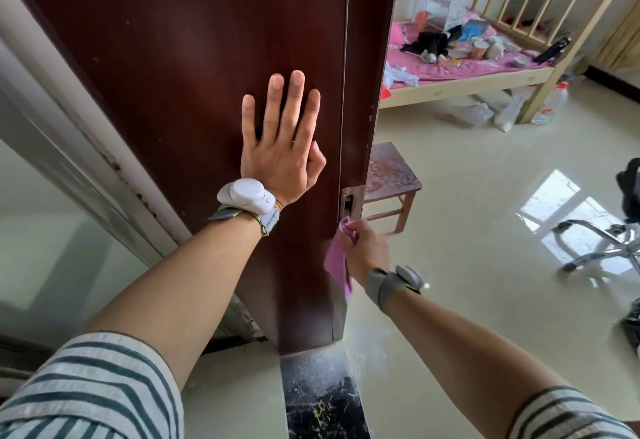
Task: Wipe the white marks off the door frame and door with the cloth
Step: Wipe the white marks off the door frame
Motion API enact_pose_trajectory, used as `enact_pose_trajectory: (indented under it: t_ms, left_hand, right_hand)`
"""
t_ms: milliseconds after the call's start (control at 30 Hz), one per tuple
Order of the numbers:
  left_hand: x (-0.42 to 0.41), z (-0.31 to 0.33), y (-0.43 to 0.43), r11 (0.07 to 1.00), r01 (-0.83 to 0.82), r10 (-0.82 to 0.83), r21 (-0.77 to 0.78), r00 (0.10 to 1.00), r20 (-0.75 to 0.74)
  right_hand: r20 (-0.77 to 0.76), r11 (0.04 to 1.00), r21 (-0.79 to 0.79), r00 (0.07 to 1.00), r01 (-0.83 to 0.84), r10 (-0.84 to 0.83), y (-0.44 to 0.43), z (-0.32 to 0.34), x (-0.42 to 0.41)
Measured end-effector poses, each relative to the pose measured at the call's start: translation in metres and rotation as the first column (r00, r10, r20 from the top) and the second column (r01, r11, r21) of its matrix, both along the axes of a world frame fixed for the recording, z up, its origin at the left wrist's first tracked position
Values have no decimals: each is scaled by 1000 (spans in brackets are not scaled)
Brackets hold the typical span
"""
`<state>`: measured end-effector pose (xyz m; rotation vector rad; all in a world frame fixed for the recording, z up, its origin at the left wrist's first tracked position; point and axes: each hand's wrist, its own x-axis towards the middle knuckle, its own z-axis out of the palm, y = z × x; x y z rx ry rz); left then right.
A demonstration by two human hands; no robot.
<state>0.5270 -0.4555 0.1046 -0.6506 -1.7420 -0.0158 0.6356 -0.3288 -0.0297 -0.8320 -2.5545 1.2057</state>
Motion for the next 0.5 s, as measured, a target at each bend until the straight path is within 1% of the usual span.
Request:
enact_pose_trajectory:
  t_ms: [33, 67, 167, 233, 267, 367, 400, 433, 500]
  left_hand:
    - [0, 0, 0, 1000, 4, -4, -3, 1000, 2]
    - [0, 0, 0, 1000, 7, -7, -4, 1000, 4]
    - [0, 1, 0, 1000, 6, -6, 0, 1000, 2]
    - [-1, 1, 0, 1000, 8, -8, -1, 1000, -2]
    - [-1, 1, 0, 1000, 6, -6, -1, 1000, -4]
    - [0, 0, 0, 1000, 0, 0, 9, 1000, 6]
    - [1, 0, 0, 1000, -1, 1, 12, 1000, 6]
    - [1, 0, 1, 1000, -1, 1, 13, 1000, 6]
    - [1, 0, 2, 1000, 5, -5, 13, 1000, 4]
  right_hand:
    - [3, 1000, 3, 1000, 4, -4, -2, -3, -7]
    - [46, 999, -25, 998, 43, -42, 2, -9, -12]
    - [191, 966, -131, 962, 224, -197, 26, -18, -5]
    - [182, 942, -182, 951, 282, -249, 34, -22, 5]
    - [151, 949, -174, 959, 263, -239, 32, -24, 7]
    - [71, 988, -98, 991, 116, -110, 11, -24, 4]
    - [47, 991, -96, 995, 94, -90, 2, -24, 0]
    - [24, 990, -104, 996, 91, -89, -5, -23, -5]
    - [38, 983, -123, 991, 135, -132, -11, -26, -17]
